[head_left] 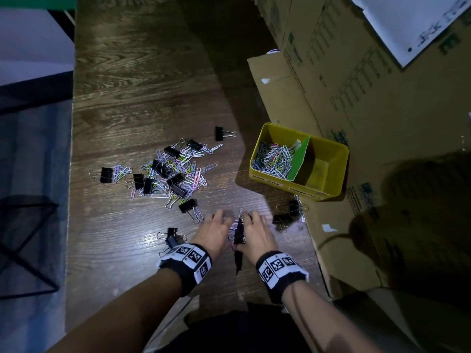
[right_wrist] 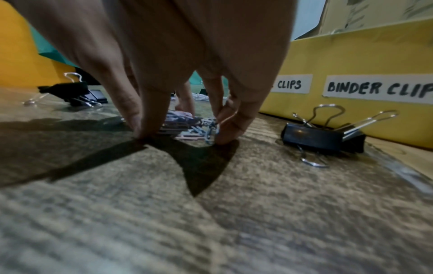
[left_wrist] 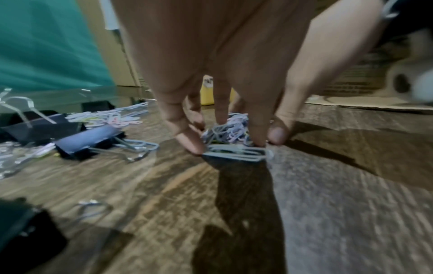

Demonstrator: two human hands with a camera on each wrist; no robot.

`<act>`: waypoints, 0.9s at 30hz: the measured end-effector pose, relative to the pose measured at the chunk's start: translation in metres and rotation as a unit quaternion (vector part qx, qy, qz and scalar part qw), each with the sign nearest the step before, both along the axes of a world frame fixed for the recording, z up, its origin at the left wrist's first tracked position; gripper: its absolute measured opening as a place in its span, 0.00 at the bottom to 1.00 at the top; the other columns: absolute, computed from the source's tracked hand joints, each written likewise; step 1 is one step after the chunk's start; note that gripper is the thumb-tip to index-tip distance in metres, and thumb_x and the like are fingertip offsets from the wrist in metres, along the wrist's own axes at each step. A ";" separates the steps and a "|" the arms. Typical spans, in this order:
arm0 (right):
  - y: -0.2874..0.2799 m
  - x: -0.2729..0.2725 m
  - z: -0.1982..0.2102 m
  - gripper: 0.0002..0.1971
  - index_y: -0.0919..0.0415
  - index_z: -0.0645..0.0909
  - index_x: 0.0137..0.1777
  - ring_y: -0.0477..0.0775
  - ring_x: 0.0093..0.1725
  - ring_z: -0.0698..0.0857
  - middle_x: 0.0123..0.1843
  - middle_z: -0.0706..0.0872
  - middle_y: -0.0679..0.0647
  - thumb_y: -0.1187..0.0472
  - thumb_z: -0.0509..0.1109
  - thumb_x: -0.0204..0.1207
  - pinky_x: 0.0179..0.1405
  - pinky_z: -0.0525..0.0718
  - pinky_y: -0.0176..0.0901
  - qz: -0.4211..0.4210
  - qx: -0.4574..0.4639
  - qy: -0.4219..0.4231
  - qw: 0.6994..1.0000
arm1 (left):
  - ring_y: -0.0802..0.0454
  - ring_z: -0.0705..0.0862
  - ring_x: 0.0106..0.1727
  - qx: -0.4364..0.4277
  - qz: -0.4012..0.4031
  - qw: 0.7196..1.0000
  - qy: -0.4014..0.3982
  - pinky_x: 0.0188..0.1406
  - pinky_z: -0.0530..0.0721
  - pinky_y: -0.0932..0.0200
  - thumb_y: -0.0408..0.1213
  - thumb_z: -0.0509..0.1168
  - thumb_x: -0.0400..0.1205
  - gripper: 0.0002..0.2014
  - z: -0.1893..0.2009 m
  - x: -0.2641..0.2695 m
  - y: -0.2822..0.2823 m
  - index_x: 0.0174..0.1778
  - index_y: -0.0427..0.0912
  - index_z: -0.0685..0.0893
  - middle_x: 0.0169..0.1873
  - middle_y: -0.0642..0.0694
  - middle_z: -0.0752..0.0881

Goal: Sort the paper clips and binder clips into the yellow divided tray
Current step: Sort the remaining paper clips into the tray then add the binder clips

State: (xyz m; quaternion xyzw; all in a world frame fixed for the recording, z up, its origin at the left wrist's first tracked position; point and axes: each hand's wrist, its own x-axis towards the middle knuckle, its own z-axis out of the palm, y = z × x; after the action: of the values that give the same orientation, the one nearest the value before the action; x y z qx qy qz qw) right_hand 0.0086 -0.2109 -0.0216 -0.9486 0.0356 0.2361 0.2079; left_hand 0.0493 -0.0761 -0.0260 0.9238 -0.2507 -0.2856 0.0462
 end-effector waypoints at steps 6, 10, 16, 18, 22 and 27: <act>-0.005 0.002 0.001 0.25 0.60 0.75 0.69 0.59 0.63 0.81 0.69 0.75 0.57 0.72 0.71 0.72 0.65 0.79 0.48 0.022 0.053 -0.010 0.998 | 0.41 0.79 0.63 -0.125 0.022 0.991 0.039 0.65 0.74 0.53 0.31 0.66 0.76 0.22 0.001 -0.004 0.003 0.67 0.44 0.77 0.65 0.42 0.79; -0.011 0.004 -0.001 0.18 0.63 0.80 0.64 0.58 0.60 0.83 0.67 0.78 0.56 0.72 0.69 0.74 0.62 0.78 0.45 0.025 0.061 -0.016 0.998 | 0.46 0.85 0.54 -0.221 0.038 0.972 0.071 0.55 0.75 0.62 0.37 0.68 0.78 0.17 0.009 0.003 0.015 0.63 0.46 0.83 0.52 0.43 0.88; -0.021 0.009 -0.003 0.13 0.60 0.83 0.62 0.56 0.58 0.82 0.62 0.83 0.57 0.62 0.69 0.78 0.63 0.79 0.44 -0.046 0.092 0.014 0.995 | 0.65 0.85 0.31 -0.223 0.172 0.945 0.167 0.45 0.86 0.62 0.31 0.71 0.76 0.12 0.011 0.021 0.022 0.55 0.44 0.88 0.33 0.54 0.89; -0.026 0.011 -0.005 0.14 0.57 0.83 0.62 0.55 0.57 0.82 0.62 0.83 0.59 0.57 0.71 0.76 0.66 0.79 0.49 -0.101 0.116 0.049 0.987 | 0.63 0.84 0.25 -0.245 0.290 0.891 0.248 0.36 0.89 0.59 0.25 0.70 0.75 0.12 0.009 0.026 0.023 0.52 0.40 0.88 0.23 0.57 0.86; -0.036 0.014 -0.006 0.16 0.54 0.84 0.61 0.51 0.54 0.83 0.61 0.83 0.57 0.54 0.75 0.73 0.64 0.79 0.42 -0.185 0.164 0.077 0.966 | 0.50 0.87 0.30 -0.297 0.383 0.824 0.295 0.38 0.90 0.51 0.21 0.72 0.71 0.15 0.008 0.045 0.033 0.53 0.33 0.87 0.30 0.46 0.90; -0.046 0.022 0.015 0.14 0.57 0.87 0.56 0.50 0.52 0.83 0.52 0.86 0.53 0.57 0.78 0.70 0.54 0.78 0.36 -0.250 0.245 0.020 0.937 | 0.57 0.85 0.24 -0.337 0.351 0.811 0.325 0.30 0.87 0.64 0.18 0.69 0.71 0.15 0.041 0.078 0.033 0.41 0.43 0.90 0.25 0.48 0.89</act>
State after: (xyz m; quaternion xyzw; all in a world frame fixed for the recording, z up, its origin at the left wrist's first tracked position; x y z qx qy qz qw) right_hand 0.0308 -0.2567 -0.0064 -0.8237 0.2171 0.1972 0.4852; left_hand 0.1274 -0.0433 0.0147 0.7286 0.0399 -0.4313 0.5306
